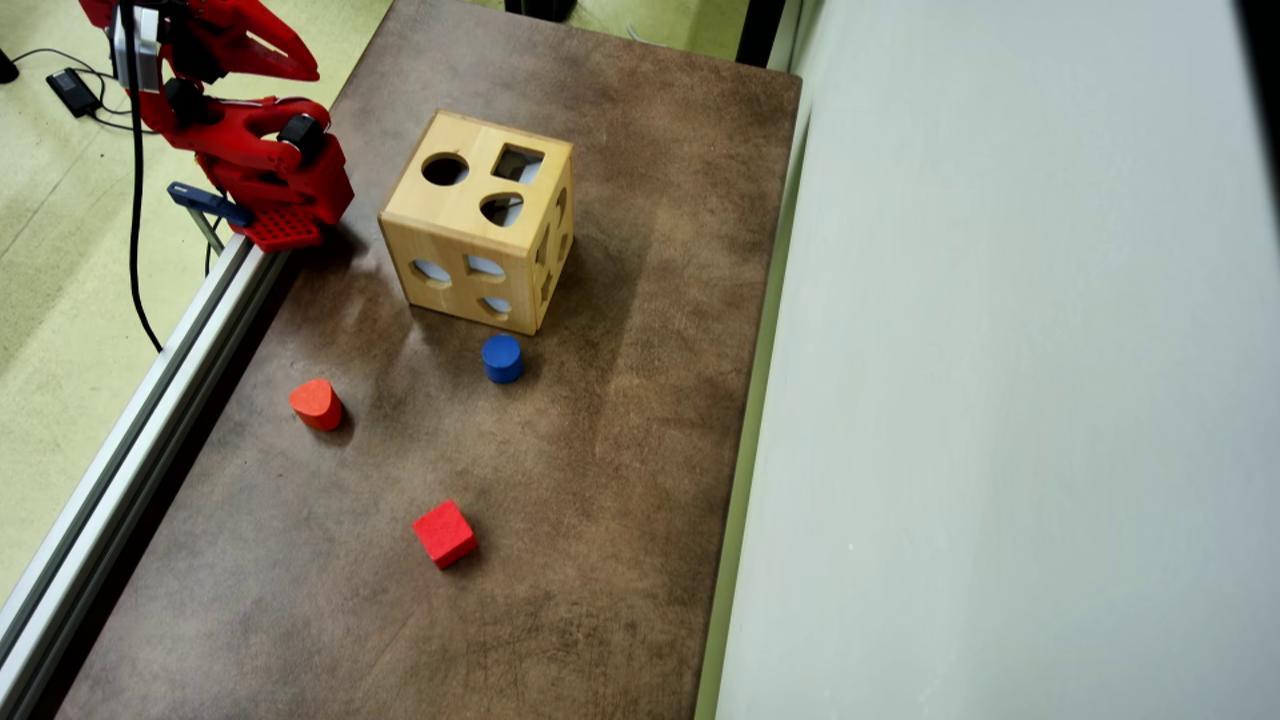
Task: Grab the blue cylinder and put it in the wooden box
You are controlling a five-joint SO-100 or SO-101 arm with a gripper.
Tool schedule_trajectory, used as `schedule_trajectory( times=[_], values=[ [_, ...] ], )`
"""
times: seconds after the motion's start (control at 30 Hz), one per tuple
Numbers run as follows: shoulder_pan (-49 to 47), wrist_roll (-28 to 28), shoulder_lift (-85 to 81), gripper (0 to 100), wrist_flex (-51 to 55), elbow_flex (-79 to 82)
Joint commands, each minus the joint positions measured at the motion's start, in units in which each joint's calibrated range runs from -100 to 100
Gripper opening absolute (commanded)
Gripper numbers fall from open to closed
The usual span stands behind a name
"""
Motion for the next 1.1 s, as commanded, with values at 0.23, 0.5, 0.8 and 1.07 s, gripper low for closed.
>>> schedule_trajectory(
  times=[0.23, 0.5, 0.8, 1.07],
  values=[
    [-0.1, -7.0, 0.3, 2, -0.2, 0.1],
    [-0.2, -7.0, 0.3, 2, -0.2, 0.1],
    [-0.2, -7.0, 0.9, 2, -1.0, -0.8],
    [-0.2, -7.0, 14.4, 2, -1.1, -1.0]
  ],
)
